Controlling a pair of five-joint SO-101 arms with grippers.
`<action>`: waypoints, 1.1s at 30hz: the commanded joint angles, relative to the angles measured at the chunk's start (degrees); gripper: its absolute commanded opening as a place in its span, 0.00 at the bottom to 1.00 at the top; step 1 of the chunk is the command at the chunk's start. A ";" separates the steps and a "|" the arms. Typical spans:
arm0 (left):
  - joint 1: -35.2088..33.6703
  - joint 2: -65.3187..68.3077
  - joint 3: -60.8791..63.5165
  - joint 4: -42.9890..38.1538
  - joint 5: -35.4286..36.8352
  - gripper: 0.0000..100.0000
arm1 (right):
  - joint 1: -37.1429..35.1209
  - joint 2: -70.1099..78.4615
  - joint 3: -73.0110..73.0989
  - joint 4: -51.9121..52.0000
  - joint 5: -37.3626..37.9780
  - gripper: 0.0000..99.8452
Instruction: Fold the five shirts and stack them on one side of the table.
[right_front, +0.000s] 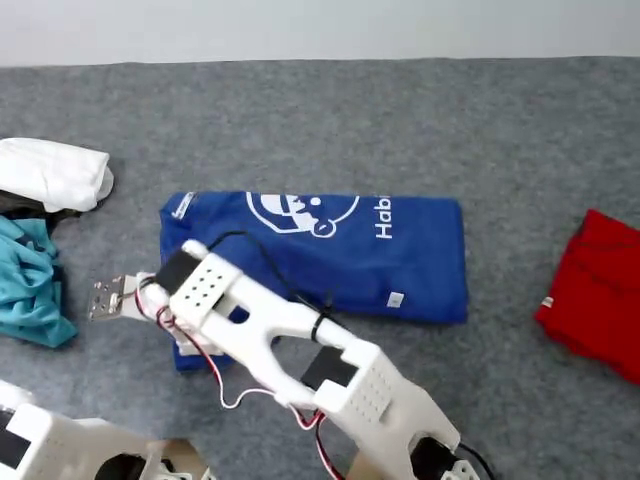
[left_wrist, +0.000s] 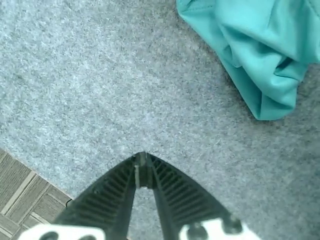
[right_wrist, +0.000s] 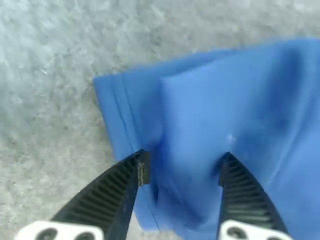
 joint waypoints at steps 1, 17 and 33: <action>0.09 -0.79 -0.40 0.97 -0.35 0.00 | -0.48 0.04 -3.08 -0.40 0.44 0.22; 0.44 -0.79 -0.40 0.79 -0.35 0.00 | -0.48 -6.29 -6.51 9.10 2.64 0.01; 0.35 -0.79 -0.31 0.97 -0.35 0.00 | -0.40 -10.42 -6.51 11.38 2.64 0.01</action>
